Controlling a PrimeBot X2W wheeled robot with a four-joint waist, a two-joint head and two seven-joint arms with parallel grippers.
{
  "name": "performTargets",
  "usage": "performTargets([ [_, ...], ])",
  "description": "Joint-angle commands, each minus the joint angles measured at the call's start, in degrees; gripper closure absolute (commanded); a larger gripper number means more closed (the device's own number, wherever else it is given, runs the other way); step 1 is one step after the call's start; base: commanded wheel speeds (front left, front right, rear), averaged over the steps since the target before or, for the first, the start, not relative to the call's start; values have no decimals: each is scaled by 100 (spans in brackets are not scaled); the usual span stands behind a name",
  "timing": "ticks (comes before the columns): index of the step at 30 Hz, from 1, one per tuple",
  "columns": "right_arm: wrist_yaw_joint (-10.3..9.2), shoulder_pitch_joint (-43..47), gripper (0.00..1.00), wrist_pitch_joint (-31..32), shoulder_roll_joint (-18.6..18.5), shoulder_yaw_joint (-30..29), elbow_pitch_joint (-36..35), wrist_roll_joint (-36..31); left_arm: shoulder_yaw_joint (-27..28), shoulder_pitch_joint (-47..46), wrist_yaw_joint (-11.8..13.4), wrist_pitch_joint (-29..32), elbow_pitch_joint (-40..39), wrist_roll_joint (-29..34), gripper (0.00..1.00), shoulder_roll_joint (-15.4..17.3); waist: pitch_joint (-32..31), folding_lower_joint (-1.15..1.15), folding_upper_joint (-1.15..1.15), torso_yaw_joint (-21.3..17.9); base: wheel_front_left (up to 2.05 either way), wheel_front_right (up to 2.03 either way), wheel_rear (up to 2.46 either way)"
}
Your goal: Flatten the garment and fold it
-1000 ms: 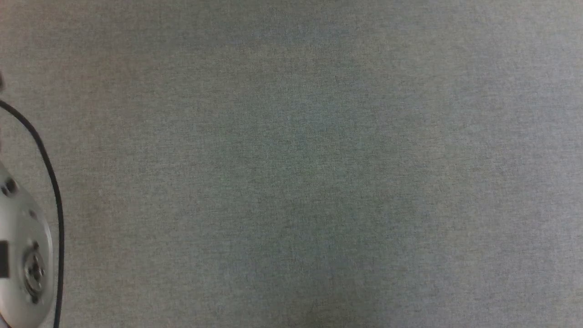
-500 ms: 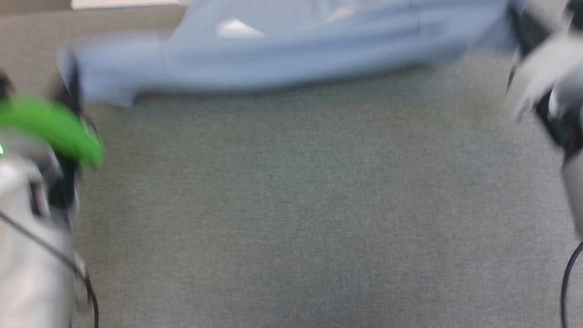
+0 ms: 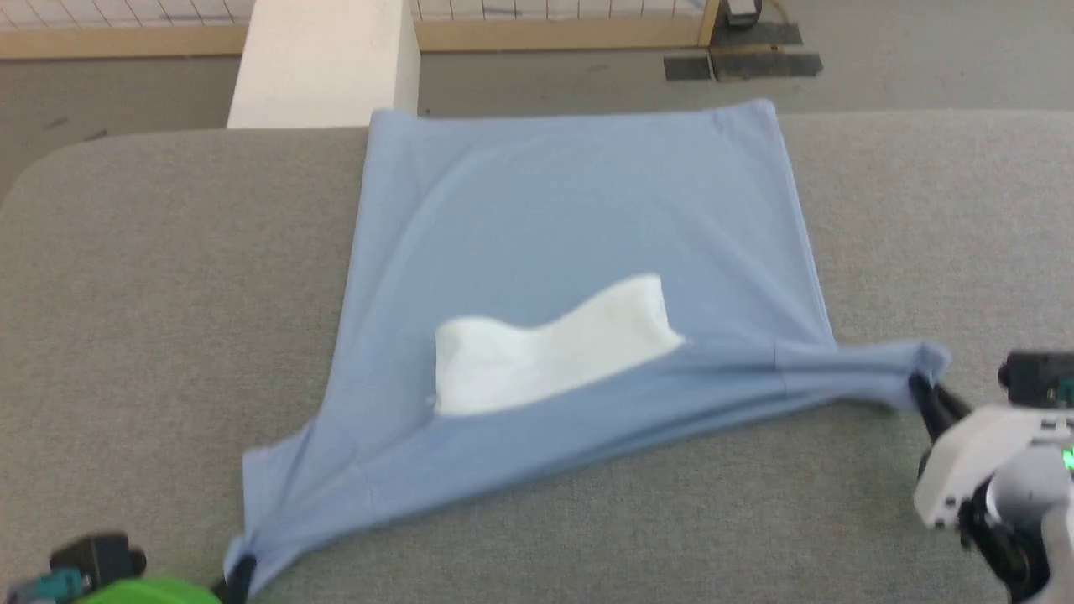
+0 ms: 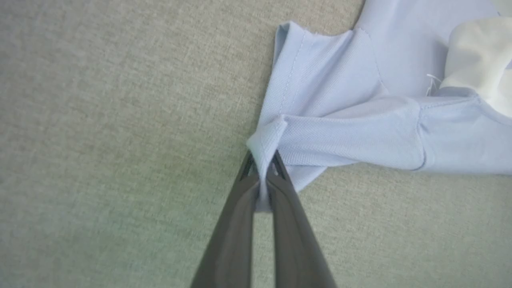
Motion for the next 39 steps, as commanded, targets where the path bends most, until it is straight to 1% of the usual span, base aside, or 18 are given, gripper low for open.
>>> performTargets([
  [1, -9, 303, 100, 217, 99, -144, -172, -77, 45, 302, 102, 22, -113, -48, 100, -51, -238, 1, 0, 94, 0, 0, 0],
  [4, -9, 865, 100, 840, 366, -431, -565, -180, 90, 677, 252, -59, -338, -66, 100, -225, -353, 1, 0, 100, 0, 0, 0],
  [7, -9, 1412, 100, 1506, 704, -875, -1024, -326, 93, 1005, 410, -49, -533, -99, 100, -386, -441, 1, 0, 105, 0, 0, 0],
  [11, -9, 1920, 100, 2153, 1032, -1416, -1517, -483, 69, 1298, 642, 9, -648, 156, 100, -324, -473, 1, 0, 123, 0, 0, 0],
  [13, -9, 2114, 100, 2442, 1124, -1520, -1652, -484, 27, 1353, 698, 34, -682, 214, 100, -329, -472, 1, 0, 126, 0, 0, 0],
  [16, -9, 2258, 100, 2562, 1175, -1532, -1753, -444, -4, 1342, 678, -14, -736, 165, 100, -404, -434, 1, 0, 121, 0, 0, 0],
  [21, -9, 2252, 100, 2333, 1188, -1373, -1465, -93, -103, 1165, 474, -240, -625, 144, 100, -464, -356, 1, 0, 139, 0, 0, 0],
  [23, -9, 2198, 56, 2141, 1188, -1334, -1441, -25, -145, 1039, 407, -371, -566, 160, 100, -506, -346, 1, 0, 169, 0, 0, 0],
  [24, -9, 2169, 25, 2046, 1189, -1333, -1442, -17, -165, 982, 386, -426, -544, 181, 100, -518, -347, 1, 0, 180, 0, 0, 0],
  [25, -9, 2134, 0, 1939, 1189, -1316, -1447, -19, -195, 913, 363, -481, -515, 207, 100, -530, -351, 1, 0, 194, 0, 0, 0],
  [28, -9, 2011, 0, 1609, 1189, -1318, -1583, -84, -273, 760, 308, -572, -464, 241, 100, -565, -367, 1, 0, 239, 0, 0, 0],
  [33, -9, 1605, 0, 799, 1190, -1341, -1923, -258, -391, 582, 195, -619, -400, 256, 100, -564, -374, 1, 0, 368, 0, 0, 0],
  [36, -9, 1164, 0, 292, 1190, -1403, -1894, -366, -446, 486, 173, -643, -361, 299, 100, -555, -353, 1, 0, 448, 0, 0, 0],
  [39, -9, 544, 0, -248, 1140, -1397, -1692, -473, -510, 375, 153, -670, -332, 328, 100, -571, -273, 1, 0, 561, 0, 0, 0],
])
